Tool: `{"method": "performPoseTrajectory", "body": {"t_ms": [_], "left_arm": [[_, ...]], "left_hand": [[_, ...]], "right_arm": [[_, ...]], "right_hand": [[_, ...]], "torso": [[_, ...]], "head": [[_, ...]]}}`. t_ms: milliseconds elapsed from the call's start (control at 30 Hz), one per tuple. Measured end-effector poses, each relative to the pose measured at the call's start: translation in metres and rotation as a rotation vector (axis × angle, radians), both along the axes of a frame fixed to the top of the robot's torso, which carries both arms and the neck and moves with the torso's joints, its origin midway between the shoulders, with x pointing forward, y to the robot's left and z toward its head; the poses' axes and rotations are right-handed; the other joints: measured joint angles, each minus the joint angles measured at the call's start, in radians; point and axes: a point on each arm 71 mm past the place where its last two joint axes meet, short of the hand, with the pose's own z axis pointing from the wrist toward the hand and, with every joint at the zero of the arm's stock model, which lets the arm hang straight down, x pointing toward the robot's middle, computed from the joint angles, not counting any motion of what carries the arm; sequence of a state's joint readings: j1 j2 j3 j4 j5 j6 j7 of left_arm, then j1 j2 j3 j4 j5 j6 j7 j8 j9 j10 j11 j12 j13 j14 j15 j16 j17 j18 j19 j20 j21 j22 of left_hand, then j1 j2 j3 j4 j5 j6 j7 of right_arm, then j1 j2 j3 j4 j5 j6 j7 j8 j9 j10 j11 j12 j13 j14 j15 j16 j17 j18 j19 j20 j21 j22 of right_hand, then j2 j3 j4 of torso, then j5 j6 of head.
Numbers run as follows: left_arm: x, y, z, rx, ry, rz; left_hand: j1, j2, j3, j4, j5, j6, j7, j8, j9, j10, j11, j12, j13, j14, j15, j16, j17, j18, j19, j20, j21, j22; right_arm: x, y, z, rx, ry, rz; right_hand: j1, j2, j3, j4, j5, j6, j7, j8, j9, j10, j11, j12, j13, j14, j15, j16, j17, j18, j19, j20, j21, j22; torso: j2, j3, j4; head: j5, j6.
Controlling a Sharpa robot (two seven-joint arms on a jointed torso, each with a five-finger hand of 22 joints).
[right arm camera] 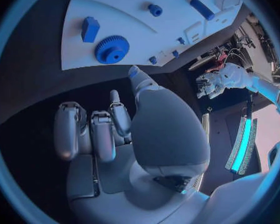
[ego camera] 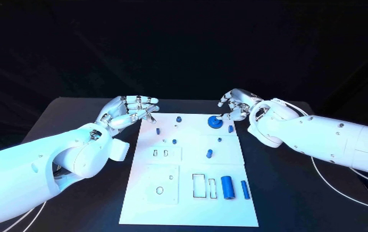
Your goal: Assemble the parts on the task board
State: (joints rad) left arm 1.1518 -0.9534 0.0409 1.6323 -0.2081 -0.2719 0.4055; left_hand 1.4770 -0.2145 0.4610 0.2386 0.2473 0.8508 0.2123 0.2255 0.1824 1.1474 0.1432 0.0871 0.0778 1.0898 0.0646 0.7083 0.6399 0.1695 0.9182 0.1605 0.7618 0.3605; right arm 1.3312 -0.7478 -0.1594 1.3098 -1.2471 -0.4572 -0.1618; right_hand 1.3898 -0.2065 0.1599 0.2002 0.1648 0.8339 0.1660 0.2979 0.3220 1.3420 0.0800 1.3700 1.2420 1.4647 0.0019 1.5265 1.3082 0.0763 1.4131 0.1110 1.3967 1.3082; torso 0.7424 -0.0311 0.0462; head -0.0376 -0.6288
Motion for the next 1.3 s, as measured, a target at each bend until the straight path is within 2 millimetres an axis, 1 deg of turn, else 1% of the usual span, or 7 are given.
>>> {"method": "performPoseTrajectory", "body": {"t_ms": [300,467,533,833,1033,1067,1300], "left_arm": [[0.001,-0.001,-0.001,-0.002,0.008,0.001],[0.001,-0.001,-0.001,-0.006,0.012,0.001],[0.001,-0.002,-0.001,-0.008,0.013,0.001],[0.001,-0.001,-0.001,-0.011,0.017,0.003],[0.001,-0.001,-0.002,-0.012,0.018,0.004],[0.001,-0.001,-0.002,-0.012,0.019,0.005],[0.001,-0.001,-0.002,-0.013,0.019,0.004]], "left_hand": [[0.000,0.000,0.000,0.000,0.000,0.000,0.000,0.000,0.000,0.000,0.000,0.000,0.000,0.000,0.000,0.000,0.001,0.000,0.000,0.000,0.000,0.000],[0.000,0.000,0.000,0.000,0.000,0.000,0.000,0.000,0.000,0.000,0.000,0.000,0.000,0.000,0.000,0.000,0.001,0.000,0.000,0.000,0.000,0.000],[0.000,0.000,0.000,0.000,0.000,0.000,0.000,0.000,0.000,0.000,0.000,0.000,0.000,0.000,0.000,0.000,0.001,0.000,0.000,0.000,0.000,0.000],[0.000,0.000,0.000,0.000,0.000,0.000,0.000,0.000,0.000,0.000,0.000,0.000,0.000,0.000,0.000,0.000,0.001,0.000,0.000,0.000,0.000,0.000],[0.000,0.000,0.000,0.000,0.000,0.000,0.000,0.000,0.001,0.000,0.000,0.000,0.000,0.000,0.000,0.000,0.001,0.000,0.000,0.000,0.004,0.001],[0.000,0.000,0.000,0.000,0.000,0.000,0.000,0.000,0.001,0.000,0.000,0.000,0.000,0.000,0.000,0.000,0.001,0.000,0.000,0.000,0.004,0.001],[0.000,0.000,0.000,0.000,0.000,0.000,0.000,0.000,0.001,0.000,0.000,0.000,0.000,0.000,0.000,0.000,0.001,0.000,0.000,0.000,0.004,0.002]], "right_arm": [[0.005,0.001,-0.015,-0.007,0.067,-0.009],[0.007,0.003,-0.022,-0.014,0.091,-0.009],[0.008,0.004,-0.023,-0.016,0.099,-0.010],[0.008,0.008,-0.027,-0.020,0.122,0.001],[0.009,0.008,-0.030,-0.025,0.134,-0.002],[0.009,0.008,-0.030,-0.026,0.136,-0.001],[0.011,0.010,-0.033,-0.029,0.146,-0.001]], "right_hand": [[0.006,0.005,-0.018,0.018,0.000,-0.007,0.000,0.000,-0.002,0.018,0.006,0.022,0.040,0.000,0.000,0.008,0.000,0.000,0.003,0.004,0.006,0.000],[0.011,0.009,-0.019,0.019,0.000,-0.007,0.000,0.000,-0.002,0.018,0.006,0.022,0.044,0.004,0.004,0.009,0.000,0.000,0.007,0.007,0.006,0.000],[0.011,0.009,-0.023,0.023,0.000,-0.007,0.000,0.000,-0.002,0.018,0.006,0.026,0.045,0.004,0.004,0.009,0.000,-0.013,0.007,0.007,0.006,0.000],[0.015,0.013,-0.026,0.026,0.000,-0.007,0.000,0.000,-0.002,0.022,0.003,0.027,0.052,0.004,0.004,0.009,0.000,-0.015,0.007,0.007,0.011,0.000],[0.024,0.022,-0.023,0.029,0.000,-0.007,0.000,0.000,-0.002,0.025,0.006,0.031,0.059,0.004,0.004,0.013,0.000,-0.015,0.010,0.010,0.011,0.000],[0.029,0.028,-0.020,0.032,0.000,-0.007,0.000,0.000,-0.002,0.027,0.004,0.035,0.062,0.004,0.004,0.013,0.000,-0.015,0.013,0.008,0.015,0.000],[0.033,0.031,-0.015,0.037,0.000,-0.007,0.000,0.000,-0.002,0.029,0.002,0.038,0.066,0.004,0.004,0.013,-0.001,-0.015,0.014,0.007,0.018,-0.001]], "torso": [[0.001,-0.0031,0.0034],[0.002,-0.0032,0.0041],[0.002,-0.0035,0.0041],[0.001,-0.0031,0.0027],[0.001,-0.0031,0.0018],[0.001,-0.0031,0.0017],[0.001,-0.0026,0.0017]], "head": [[0.001,-0.004],[0.002,-0.007],[0.001,-0.008],[0.004,-0.010],[0.004,-0.010],[0.004,-0.010],[0.005,-0.010]]}}
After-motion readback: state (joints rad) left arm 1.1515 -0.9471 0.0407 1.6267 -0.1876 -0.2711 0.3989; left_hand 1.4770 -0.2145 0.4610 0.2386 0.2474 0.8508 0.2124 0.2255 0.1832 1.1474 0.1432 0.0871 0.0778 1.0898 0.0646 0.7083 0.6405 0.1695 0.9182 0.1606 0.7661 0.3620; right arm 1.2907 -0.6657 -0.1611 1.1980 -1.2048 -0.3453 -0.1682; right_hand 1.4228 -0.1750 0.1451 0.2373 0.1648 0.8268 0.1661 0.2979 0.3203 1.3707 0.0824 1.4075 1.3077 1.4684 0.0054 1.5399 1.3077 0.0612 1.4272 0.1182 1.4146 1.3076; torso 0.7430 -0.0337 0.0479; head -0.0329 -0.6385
